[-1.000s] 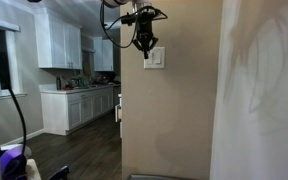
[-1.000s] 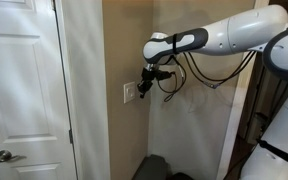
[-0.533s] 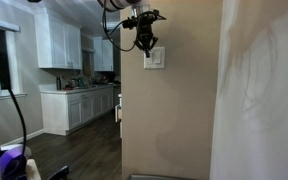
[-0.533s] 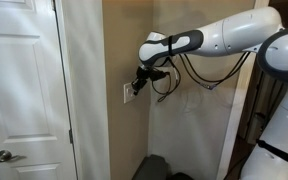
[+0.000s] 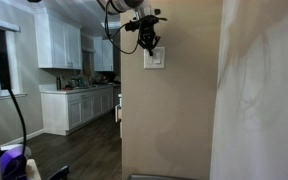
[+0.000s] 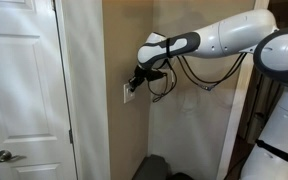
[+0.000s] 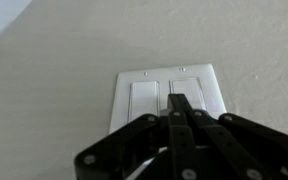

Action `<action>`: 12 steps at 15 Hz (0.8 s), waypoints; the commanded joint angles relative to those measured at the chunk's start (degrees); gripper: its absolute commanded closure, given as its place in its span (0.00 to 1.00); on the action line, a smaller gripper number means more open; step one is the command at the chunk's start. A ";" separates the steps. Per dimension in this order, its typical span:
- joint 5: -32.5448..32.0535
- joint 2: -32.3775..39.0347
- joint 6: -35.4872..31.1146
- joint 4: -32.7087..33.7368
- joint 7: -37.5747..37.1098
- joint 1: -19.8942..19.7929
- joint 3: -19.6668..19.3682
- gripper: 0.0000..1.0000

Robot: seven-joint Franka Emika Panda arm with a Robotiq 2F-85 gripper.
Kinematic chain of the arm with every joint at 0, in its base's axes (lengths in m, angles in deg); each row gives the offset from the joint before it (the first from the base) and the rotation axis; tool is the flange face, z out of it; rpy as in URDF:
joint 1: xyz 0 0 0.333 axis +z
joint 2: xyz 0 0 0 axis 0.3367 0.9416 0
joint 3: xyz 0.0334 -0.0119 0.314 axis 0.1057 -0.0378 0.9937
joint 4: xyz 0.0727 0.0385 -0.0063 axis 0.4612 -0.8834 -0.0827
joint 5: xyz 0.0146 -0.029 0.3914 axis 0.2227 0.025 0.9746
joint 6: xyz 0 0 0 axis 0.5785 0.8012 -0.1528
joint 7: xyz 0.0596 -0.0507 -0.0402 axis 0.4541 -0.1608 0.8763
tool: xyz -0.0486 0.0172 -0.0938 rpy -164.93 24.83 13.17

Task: Flip the left light switch on the wall

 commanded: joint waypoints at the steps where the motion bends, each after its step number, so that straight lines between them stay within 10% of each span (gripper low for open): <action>1: 2.40 0.04 -3.16 -0.81 -2.60 -0.42 0.47 1.00; 12: 7.43 0.24 -2.68 -0.47 -3.96 -0.18 0.52 1.00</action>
